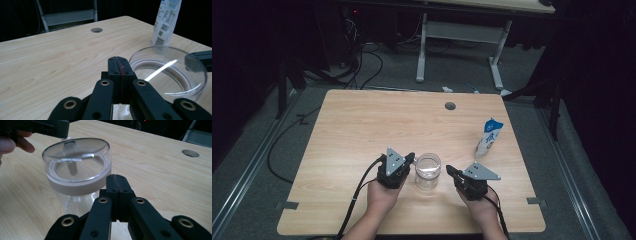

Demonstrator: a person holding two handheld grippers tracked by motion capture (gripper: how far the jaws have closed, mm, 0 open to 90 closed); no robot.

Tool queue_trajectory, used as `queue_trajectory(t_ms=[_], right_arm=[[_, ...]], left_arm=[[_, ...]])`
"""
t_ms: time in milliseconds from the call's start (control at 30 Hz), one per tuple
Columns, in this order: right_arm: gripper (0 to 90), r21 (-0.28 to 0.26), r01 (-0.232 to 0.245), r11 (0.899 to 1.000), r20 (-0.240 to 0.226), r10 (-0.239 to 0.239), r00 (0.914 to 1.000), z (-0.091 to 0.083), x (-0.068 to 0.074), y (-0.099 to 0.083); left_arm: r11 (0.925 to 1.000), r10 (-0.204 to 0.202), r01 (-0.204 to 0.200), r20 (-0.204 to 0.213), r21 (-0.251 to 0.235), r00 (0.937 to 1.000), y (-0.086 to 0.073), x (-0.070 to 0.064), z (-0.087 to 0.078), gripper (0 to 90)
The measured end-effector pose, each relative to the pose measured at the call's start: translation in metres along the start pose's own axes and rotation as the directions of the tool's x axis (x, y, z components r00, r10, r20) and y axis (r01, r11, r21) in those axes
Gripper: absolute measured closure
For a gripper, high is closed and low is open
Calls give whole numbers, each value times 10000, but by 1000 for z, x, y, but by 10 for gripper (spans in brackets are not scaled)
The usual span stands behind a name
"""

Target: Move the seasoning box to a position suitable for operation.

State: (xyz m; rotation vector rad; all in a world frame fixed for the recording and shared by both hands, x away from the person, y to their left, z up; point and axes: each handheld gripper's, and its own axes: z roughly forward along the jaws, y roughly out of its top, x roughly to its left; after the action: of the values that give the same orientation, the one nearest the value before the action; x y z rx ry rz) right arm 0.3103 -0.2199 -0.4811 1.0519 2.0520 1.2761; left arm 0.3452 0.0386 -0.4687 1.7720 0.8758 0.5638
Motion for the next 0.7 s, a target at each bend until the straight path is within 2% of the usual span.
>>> queue_trajectory(t_ms=[300,533,633,700], right_arm=[[898,-231,22,9997,-157,-26,9999,-2,5,3],[897,-386,249,9989,-379,-263,9989,-2,14,7],[897,-416,274,9988,-440,-292,9986,-2,16,8],[897,-410,232,9989,-495,-253,9985,-2,16,8]], left_arm=[[9999,-116,116,61,-3,9999,-1,2,1,900],[9999,-109,109,109,-34,9999,-1,1,0,900],[9996,-296,296,248,-18,9993,-1,1,-2,900],[9990,-375,380,229,-229,9990,-2,1,-7,900]])
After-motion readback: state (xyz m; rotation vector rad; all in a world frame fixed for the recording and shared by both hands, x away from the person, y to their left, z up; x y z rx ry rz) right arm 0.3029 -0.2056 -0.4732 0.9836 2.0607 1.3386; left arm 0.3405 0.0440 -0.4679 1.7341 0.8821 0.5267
